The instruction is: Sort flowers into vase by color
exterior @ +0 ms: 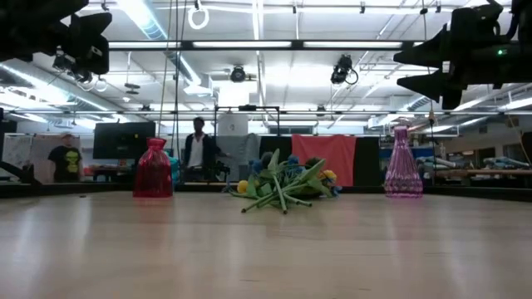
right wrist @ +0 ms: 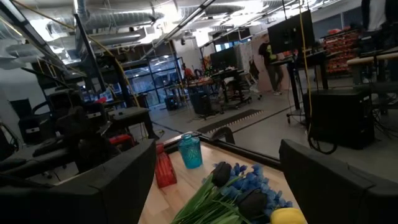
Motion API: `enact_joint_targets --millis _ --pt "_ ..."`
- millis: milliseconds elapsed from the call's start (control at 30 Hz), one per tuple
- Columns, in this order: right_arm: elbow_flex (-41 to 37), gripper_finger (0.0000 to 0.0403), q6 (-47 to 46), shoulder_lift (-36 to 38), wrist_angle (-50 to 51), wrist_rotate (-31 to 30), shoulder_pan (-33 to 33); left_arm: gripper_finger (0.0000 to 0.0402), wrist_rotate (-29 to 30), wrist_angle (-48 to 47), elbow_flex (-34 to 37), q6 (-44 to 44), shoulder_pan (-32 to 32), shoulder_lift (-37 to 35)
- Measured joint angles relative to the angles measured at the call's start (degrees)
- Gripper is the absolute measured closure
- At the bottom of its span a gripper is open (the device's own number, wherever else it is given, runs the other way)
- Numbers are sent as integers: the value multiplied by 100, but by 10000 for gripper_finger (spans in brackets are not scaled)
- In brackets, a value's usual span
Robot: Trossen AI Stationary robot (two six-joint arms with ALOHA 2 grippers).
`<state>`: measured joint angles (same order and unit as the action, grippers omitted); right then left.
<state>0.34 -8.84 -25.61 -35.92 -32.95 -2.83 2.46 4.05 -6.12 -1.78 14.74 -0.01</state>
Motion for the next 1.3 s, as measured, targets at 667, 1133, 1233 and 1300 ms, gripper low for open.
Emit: enact_joint_targets --millis 667,1133,1233,1300 --pt "-2 54 -1235 0 -520 2 1 241 1177 1439 -1 -186 0 0" --pt "0 54 -1372 2 -679 -521 2 241 1469 1344 -1 -410 0 443" --pt "-2 54 -1461 -56 -725 -249 2 241 1475 1545 -1 -565 0 831" --pt "0 54 -1175 -75 -836 56 2 241 1478 1758 -1 -736 0 1192"
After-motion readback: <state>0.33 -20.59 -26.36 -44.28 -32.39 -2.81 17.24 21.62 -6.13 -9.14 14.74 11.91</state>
